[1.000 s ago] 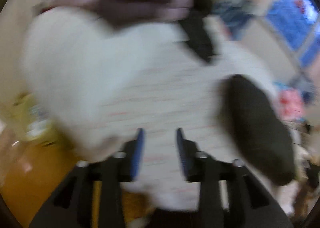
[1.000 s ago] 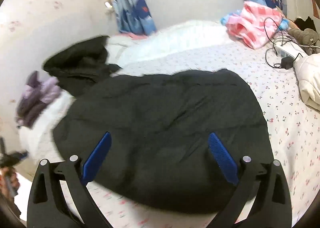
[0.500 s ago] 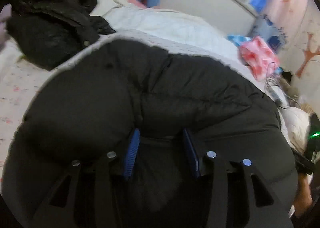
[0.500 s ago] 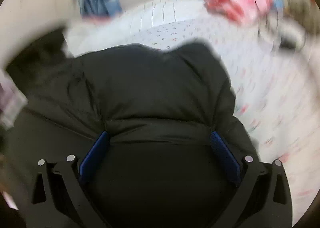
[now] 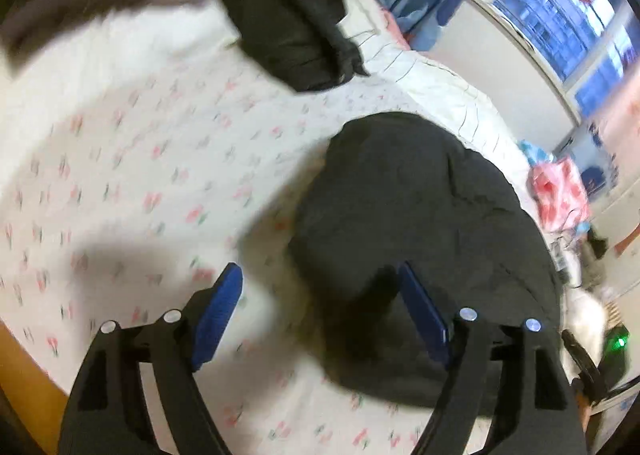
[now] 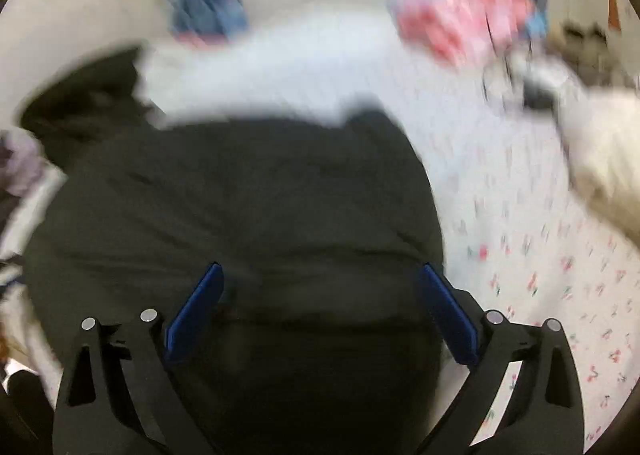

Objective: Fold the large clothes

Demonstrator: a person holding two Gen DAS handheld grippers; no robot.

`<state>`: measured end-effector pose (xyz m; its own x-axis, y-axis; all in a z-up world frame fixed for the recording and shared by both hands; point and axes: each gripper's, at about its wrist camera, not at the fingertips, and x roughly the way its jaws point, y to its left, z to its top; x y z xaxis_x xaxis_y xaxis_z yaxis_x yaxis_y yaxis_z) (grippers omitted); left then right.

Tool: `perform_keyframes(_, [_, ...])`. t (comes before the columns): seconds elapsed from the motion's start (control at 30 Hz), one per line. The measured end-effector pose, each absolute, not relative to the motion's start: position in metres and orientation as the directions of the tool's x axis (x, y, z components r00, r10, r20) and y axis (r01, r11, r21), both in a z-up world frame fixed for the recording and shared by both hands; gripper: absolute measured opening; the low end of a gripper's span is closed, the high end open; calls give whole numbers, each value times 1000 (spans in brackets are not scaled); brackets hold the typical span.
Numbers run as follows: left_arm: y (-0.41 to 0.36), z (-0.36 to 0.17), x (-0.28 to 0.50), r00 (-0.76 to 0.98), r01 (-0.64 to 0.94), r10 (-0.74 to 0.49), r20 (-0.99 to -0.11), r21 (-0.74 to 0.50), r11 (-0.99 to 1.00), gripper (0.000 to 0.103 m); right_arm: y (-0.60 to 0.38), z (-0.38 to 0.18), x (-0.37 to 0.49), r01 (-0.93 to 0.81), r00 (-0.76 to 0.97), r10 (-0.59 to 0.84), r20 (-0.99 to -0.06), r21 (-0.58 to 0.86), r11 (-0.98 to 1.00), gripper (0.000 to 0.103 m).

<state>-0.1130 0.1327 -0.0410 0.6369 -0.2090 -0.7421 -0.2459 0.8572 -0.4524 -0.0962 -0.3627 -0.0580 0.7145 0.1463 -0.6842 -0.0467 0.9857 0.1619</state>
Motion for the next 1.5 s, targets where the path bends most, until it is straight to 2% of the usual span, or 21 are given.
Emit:
perform_keyframes(0.1, [132, -63, -112, 587, -242, -339, -735, -559, 793, 77, -304, -38, -123, -166, 755, 174, -633, 73, 983, 96])
perform_keyframes(0.2, [120, -77, -101, 559, -226, -448, -698, -648, 727, 76, -246, -91, -108, -289, 547, 178, -818, 16, 957, 96])
perform_keyframes(0.27, [109, -74, -95, 565, -194, -487, -666, -681, 706, 76, -226, -105, -107, -280, 554, 107, -825, -64, 958, 96])
perform_keyframes(0.3, [108, -72, -94, 566, -185, -499, -657, -690, 699, 76, -222, -98, -108, -271, 564, 121, -817, -45, 961, 96])
perform_keyframes(0.4, [108, -71, -87, 553, -176, -477, -683, -655, 735, 78, -196, -59, -112, -269, 683, 136, -718, -74, 960, 96])
perform_keyframes(0.5, [117, -89, -76, 530, -243, -505, -682, -692, 680, 82, -168, -28, -92, -254, 761, 148, -632, -81, 964, 96])
perform_keyframes(0.57, [115, -93, -70, 524, -247, -519, -676, -703, 667, 85, -148, -38, -68, -246, 731, 146, -666, -58, 968, 96])
perform_keyframes(0.63, [103, -93, -62, 521, -223, -547, -655, -723, 654, 85, -125, -85, -38, -275, 617, 77, -783, -123, 953, 96])
perform_keyframes(0.67, [98, -89, -63, 528, -198, -576, -624, -750, 631, 85, -124, -93, -40, -285, 580, 69, -812, -123, 951, 96])
perform_keyframes(0.77, [88, -70, -68, 565, -120, -565, -601, -738, 664, 85, -128, -87, -40, -277, 562, 105, -820, -68, 958, 96])
perform_keyframes(0.87, [91, -87, -62, 541, -174, -525, -657, -698, 694, 86, -145, -46, -51, -191, 699, 95, -708, -57, 980, 96])
perform_keyframes(0.93, [97, -102, -59, 534, -227, -561, -632, -746, 626, 86, -160, -37, -40, -127, 735, 70, -674, -36, 991, 96])
perform_keyframes(1.0, [94, -100, -59, 556, -225, -551, -623, -750, 622, 86, -170, -50, -18, -52, 713, 26, -700, -16, 999, 96])
perform_keyframes(1.03, [91, -97, -58, 565, -221, -547, -617, -752, 621, 86, -174, -71, -4, -48, 654, 5, -756, -35, 998, 96])
perform_keyframes(1.07, [90, -95, -57, 569, -215, -551, -610, -757, 617, 86, -171, -95, 9, -95, 573, 20, -819, -43, 995, 97])
perform_keyframes(1.1, [89, -92, -56, 571, -210, -553, -607, -759, 617, 86, -171, -96, 12, -113, 571, 22, -820, -52, 992, 96])
perform_keyframes(1.17, [85, -87, -54, 579, -186, -551, -601, -756, 628, 77, -183, -72, 15, -77, 623, 68, -779, 25, 997, 96])
perform_keyframes(1.23, [79, -87, -54, 582, -166, -551, -598, -751, 639, 69, -193, -40, 18, 1, 713, 34, -701, 49, 999, 96])
perform_keyframes(1.3, [80, -90, -55, 587, -162, -553, -591, -755, 636, 64, -201, -34, 27, 48, 737, 0, -676, 53, 997, 96])
perform_keyframes(1.43, [77, -88, -55, 601, -117, -553, -577, -748, 654, 53, -191, -105, 58, 47, 598, -35, -801, -8, 999, 97])
perform_keyframes(1.5, [72, -82, -53, 607, -102, -524, -597, -713, 694, 49, -192, -99, 61, 35, 568, -22, -823, -2, 999, 97])
